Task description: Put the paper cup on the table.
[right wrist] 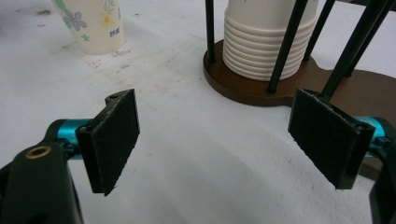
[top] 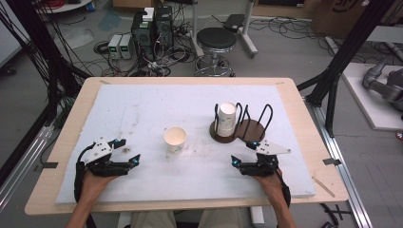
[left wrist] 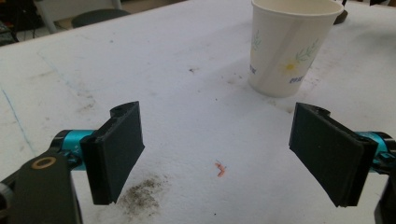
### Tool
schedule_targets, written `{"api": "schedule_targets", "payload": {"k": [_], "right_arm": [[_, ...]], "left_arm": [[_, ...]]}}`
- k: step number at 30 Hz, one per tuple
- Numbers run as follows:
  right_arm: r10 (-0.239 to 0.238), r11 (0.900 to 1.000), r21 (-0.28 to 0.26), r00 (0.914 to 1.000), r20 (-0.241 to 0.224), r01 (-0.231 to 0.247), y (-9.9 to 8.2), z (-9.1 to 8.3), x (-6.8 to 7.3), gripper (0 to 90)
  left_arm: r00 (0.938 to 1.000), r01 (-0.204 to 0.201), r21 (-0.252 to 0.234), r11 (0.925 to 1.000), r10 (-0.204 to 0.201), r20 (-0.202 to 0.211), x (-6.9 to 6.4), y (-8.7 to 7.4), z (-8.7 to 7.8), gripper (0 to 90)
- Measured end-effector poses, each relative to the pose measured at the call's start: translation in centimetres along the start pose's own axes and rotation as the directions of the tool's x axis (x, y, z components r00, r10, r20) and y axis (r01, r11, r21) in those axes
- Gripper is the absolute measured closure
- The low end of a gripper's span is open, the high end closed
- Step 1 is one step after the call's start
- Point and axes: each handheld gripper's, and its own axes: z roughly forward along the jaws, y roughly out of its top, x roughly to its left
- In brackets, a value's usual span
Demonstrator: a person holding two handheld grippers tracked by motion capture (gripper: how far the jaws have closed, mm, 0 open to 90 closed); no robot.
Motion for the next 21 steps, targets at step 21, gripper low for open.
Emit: {"api": "schedule_targets", "payload": {"k": [21], "right_arm": [[-0.016, 0.9991, -0.038, 0.9997, 0.019, 0.016, -0.23, -0.37, 0.29, 16.9]], "left_arm": [[0.9984, 0.057, -0.034, 0.9978, -0.057, 0.009, 0.64, -0.23, -0.37, 17.5]]}}
